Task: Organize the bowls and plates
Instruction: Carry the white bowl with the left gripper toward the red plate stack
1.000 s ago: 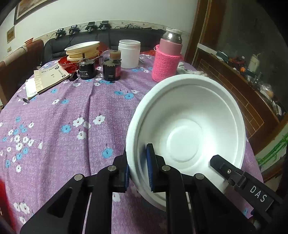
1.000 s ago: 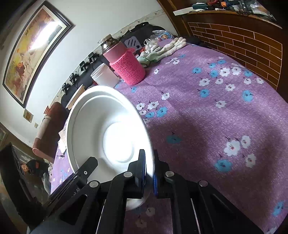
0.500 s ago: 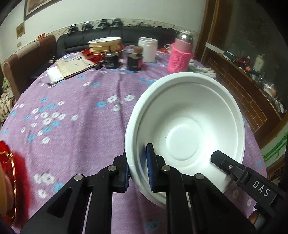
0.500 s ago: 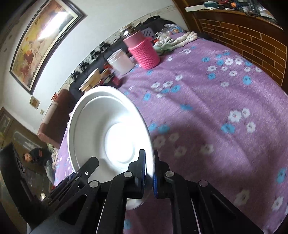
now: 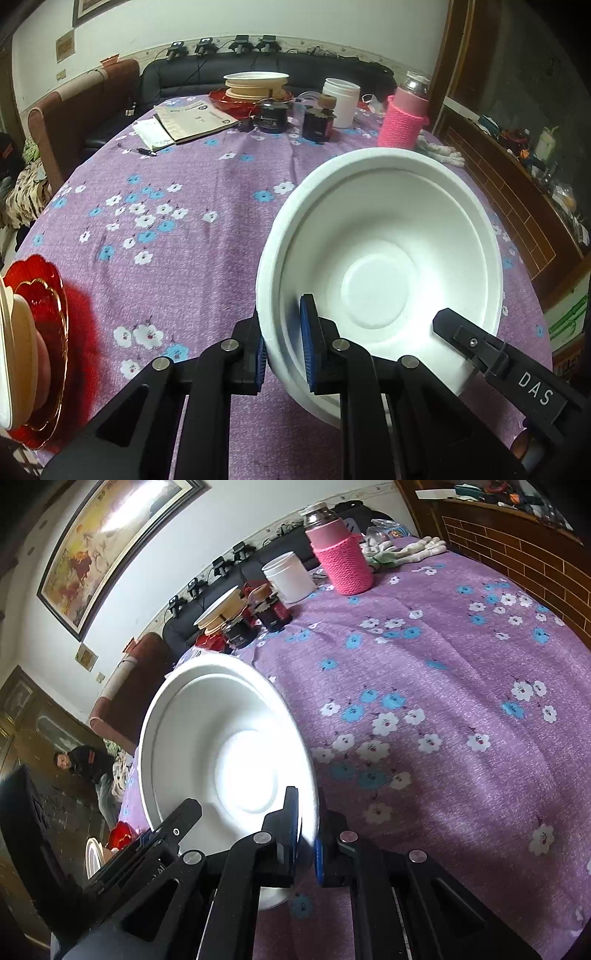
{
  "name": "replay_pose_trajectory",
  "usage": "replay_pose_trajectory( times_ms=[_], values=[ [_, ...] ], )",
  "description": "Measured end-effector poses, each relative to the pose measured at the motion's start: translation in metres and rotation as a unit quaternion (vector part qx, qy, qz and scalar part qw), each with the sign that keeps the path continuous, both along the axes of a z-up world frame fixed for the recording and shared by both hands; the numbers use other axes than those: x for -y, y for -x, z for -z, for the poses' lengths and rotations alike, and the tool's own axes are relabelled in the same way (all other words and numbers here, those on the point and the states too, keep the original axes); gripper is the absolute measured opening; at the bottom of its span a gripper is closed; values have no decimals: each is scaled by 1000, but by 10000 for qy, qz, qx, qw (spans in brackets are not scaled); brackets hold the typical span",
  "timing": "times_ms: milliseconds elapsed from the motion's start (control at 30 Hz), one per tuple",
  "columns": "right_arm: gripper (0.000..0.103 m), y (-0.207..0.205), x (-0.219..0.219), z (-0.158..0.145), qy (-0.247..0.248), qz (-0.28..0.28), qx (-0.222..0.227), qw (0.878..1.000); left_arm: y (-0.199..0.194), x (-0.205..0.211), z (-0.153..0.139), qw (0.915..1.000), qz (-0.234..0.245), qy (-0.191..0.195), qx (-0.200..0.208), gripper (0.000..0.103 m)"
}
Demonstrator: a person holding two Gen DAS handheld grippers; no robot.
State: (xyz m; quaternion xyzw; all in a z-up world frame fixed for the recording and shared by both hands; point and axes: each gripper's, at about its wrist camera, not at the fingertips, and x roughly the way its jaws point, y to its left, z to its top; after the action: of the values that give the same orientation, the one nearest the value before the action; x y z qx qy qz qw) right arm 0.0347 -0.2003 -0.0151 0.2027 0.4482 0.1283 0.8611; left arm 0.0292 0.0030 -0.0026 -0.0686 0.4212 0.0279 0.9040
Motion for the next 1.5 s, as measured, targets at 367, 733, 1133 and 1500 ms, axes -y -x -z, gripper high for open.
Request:
replay_pose_trajectory(
  times_ms=[367, 733, 1133, 1500],
  values=[
    [7, 6, -21, -4, 88, -201, 26, 9998, 13, -18, -2, 9998, -174, 59, 29, 13],
    [7, 7, -30, -9, 150, -290, 87, 9994, 16, -25, -6, 9996, -247, 84, 83, 13],
    [7, 8, -40, -11, 162, -406, 128, 9990, 22, -35, -9, 9992, -388, 83, 111, 13],
    [7, 9, -54, -18, 133, -623, 218, 9977, 32, -47, -17, 9980, -592, 32, 201, 14]
  ],
)
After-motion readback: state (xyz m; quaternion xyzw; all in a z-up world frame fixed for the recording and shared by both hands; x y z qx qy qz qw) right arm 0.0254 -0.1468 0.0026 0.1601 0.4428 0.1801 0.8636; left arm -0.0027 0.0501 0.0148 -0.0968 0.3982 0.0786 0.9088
